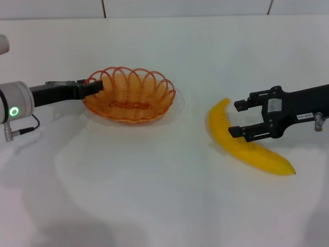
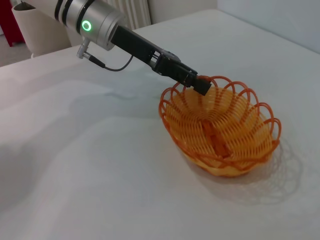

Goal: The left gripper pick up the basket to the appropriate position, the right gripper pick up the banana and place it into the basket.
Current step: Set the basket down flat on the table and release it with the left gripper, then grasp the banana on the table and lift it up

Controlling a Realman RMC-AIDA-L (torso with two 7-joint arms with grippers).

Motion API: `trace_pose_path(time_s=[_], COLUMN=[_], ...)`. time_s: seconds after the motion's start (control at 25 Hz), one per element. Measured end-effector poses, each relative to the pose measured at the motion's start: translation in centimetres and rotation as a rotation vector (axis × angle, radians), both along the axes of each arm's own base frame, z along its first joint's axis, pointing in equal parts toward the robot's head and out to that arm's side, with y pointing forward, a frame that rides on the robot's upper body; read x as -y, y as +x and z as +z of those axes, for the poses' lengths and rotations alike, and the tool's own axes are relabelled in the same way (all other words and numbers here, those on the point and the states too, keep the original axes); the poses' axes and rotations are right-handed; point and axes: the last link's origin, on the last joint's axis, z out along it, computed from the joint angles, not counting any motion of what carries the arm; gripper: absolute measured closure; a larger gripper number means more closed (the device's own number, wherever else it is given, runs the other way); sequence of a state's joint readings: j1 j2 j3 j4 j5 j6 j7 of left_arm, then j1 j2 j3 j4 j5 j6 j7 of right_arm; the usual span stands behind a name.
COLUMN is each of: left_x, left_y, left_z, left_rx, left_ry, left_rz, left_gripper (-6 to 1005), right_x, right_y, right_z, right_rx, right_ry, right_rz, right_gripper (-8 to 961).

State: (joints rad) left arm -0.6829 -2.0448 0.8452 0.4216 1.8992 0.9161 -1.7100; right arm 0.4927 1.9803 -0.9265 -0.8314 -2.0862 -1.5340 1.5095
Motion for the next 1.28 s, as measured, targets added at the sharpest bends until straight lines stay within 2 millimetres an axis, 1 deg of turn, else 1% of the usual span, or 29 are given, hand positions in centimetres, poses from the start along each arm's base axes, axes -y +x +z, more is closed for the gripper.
trace_pose_path(time_s=[0.04, 0.4, 0.6, 0.8, 1.0, 1.16, 1.28], left_x=[0.0, -0.4, -0.6, -0.6, 0.7, 2.5, 3.9], left_y=[0.0, 0.5, 1.0, 1.6, 2.3, 2.4, 2.1], left_z=[0.0, 0.4, 0.7, 1.1, 1.1, 1.3, 1.6], left_rx=[-0.004, -0.068, -0.131, -0.136, -0.125, -0.114, -0.124], left_ry=[0.001, 0.015, 0.013, 0.039, 0.070, 0.086, 0.099], left_rz=[-0.005, -0.106, -0.174, -0.229, -0.320, -0.369, -0.394], left_gripper=[462, 462, 462, 462, 462, 461, 461], right_x=[0.0, -0.1, -0.2, -0.2, -0.3, -0.3, -0.2], right_y=[0.0, -0.2, -0.2, -0.2, -0.2, -0.1, -0.1], right_z=[0.0, 0.0, -0.1, -0.1, -0.1, -0.1, -0.3], right_rx=[0.000, -0.006, -0.008, -0.006, -0.006, -0.006, -0.007], right_ry=[0.000, 0.002, 0.002, 0.003, 0.005, 0.009, 0.012], right_rz=[0.001, 0.003, -0.002, -0.007, -0.009, -0.012, -0.010], right_gripper=[198, 198, 198, 198, 198, 198, 198])
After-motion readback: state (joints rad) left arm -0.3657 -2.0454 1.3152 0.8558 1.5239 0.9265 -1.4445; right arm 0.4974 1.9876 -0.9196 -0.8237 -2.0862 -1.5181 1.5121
